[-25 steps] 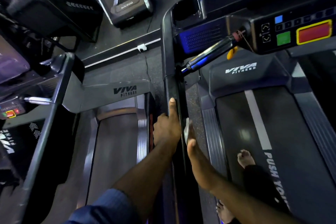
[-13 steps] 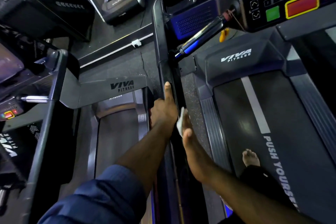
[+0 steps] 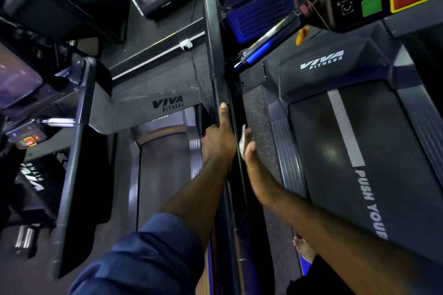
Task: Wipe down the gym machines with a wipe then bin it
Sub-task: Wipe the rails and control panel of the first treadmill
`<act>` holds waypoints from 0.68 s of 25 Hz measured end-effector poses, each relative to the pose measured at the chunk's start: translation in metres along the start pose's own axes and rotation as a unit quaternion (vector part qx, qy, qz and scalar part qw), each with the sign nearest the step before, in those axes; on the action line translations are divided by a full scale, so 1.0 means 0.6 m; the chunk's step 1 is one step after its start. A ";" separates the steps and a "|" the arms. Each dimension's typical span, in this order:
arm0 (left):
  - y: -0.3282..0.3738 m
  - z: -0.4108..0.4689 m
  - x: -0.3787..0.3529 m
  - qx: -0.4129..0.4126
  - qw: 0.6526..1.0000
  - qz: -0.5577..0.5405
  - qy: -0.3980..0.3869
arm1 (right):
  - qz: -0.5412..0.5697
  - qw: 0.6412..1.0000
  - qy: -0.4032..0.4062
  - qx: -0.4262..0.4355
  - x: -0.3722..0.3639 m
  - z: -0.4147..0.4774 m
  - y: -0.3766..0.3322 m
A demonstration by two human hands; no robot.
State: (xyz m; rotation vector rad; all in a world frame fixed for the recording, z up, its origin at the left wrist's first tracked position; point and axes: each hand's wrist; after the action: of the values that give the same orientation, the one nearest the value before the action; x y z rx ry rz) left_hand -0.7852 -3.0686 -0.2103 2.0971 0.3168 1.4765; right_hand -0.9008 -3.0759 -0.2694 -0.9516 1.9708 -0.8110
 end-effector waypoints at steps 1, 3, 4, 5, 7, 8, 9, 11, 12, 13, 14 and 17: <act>0.001 0.000 0.000 0.003 1.000 0.002 0.003 | 0.003 1.000 0.011 -0.015 0.009 0.020 0.001; 0.003 0.001 0.000 0.010 1.000 -0.002 -0.001 | 0.022 0.999 0.005 -0.046 0.000 -0.006 0.054; 0.003 0.001 0.000 0.014 1.000 -0.008 0.001 | 0.015 0.999 -0.007 -0.031 -0.010 -0.045 0.102; 0.001 0.002 0.000 0.015 1.000 -0.013 0.005 | 0.004 1.000 -0.012 -0.020 -0.023 -0.079 0.131; -0.004 0.004 -0.003 0.011 1.000 -0.017 0.008 | 0.004 0.999 -0.016 -0.032 -0.031 -0.100 0.131; -0.006 0.002 -0.004 0.010 1.000 -0.024 0.006 | -0.014 0.999 -0.019 -0.027 -0.027 -0.086 0.104; -0.006 0.000 -0.004 0.010 0.999 -0.034 0.008 | -0.032 0.999 -0.016 -0.026 -0.020 -0.069 0.070; -0.002 -0.003 -0.003 0.015 0.998 -0.055 0.009 | -0.015 0.999 -0.020 -0.047 0.001 -0.052 0.032; -0.001 -0.006 -0.001 0.021 0.998 -0.065 0.007 | -0.004 0.996 -0.018 -0.085 0.005 -0.067 0.035; -0.005 -0.008 0.003 0.025 0.997 -0.079 -0.004 | -0.006 0.994 -0.020 -0.107 -0.002 -0.104 0.050; -0.014 -0.017 0.008 0.031 0.995 -0.093 -0.021 | -0.016 0.995 -0.026 -0.097 -0.015 -0.158 0.079; -0.066 -0.079 0.015 0.021 0.988 -0.132 -0.082 | -0.049 0.997 -0.041 -0.038 -0.047 -0.245 0.109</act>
State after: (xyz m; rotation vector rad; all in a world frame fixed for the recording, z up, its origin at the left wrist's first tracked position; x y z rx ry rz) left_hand -0.8209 -3.0172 -0.2137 2.1010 0.5431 1.1454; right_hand -1.0358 -2.9891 -0.2393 -1.1162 1.9084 -0.7441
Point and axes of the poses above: each hand's wrist, its own z-axis towards the middle knuckle, its own x-axis out of the back of the hand, y = z × x, and after that the axes turned 15 degrees about -x, right-handed
